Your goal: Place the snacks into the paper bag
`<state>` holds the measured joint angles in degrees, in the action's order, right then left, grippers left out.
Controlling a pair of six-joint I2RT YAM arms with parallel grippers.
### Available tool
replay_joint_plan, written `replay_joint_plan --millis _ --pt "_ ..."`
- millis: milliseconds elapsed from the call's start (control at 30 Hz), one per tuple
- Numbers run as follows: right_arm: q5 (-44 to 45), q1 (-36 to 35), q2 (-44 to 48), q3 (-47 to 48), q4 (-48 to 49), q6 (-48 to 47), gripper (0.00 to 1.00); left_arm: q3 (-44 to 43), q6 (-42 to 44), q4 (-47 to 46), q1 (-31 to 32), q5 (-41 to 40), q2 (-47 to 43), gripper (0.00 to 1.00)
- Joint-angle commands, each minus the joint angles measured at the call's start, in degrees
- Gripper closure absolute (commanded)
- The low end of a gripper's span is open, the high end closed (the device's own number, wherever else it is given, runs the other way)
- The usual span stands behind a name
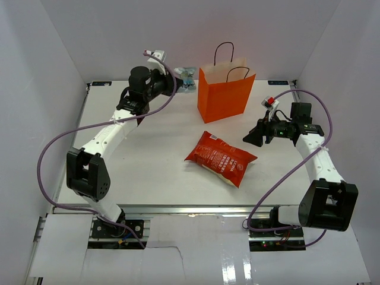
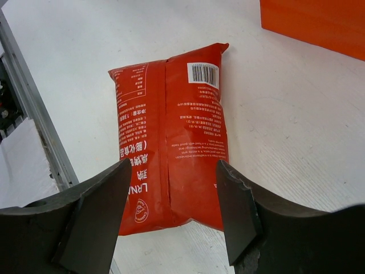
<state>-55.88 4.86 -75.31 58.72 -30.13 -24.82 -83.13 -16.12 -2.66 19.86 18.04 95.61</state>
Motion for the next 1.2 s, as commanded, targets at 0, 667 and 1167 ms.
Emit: replay_joint_plan --millis 0,667,1167 --pt "-0.46 0.15 2.09 2.37 0.33 0.03 0.33 -3.95 1.97 -2.61 2.55 -0.81 0.97 1.0" --pt "-0.99 0.23 5.88 -0.71 1.21 1.27 0.33 -44.4 7.86 -1.3 13.36 -11.8 29.28 0.7" --pt "1.37 -1.07 4.03 2.01 -2.54 -5.4 0.33 -45.82 6.19 7.38 12.93 -21.55 22.26 0.13"
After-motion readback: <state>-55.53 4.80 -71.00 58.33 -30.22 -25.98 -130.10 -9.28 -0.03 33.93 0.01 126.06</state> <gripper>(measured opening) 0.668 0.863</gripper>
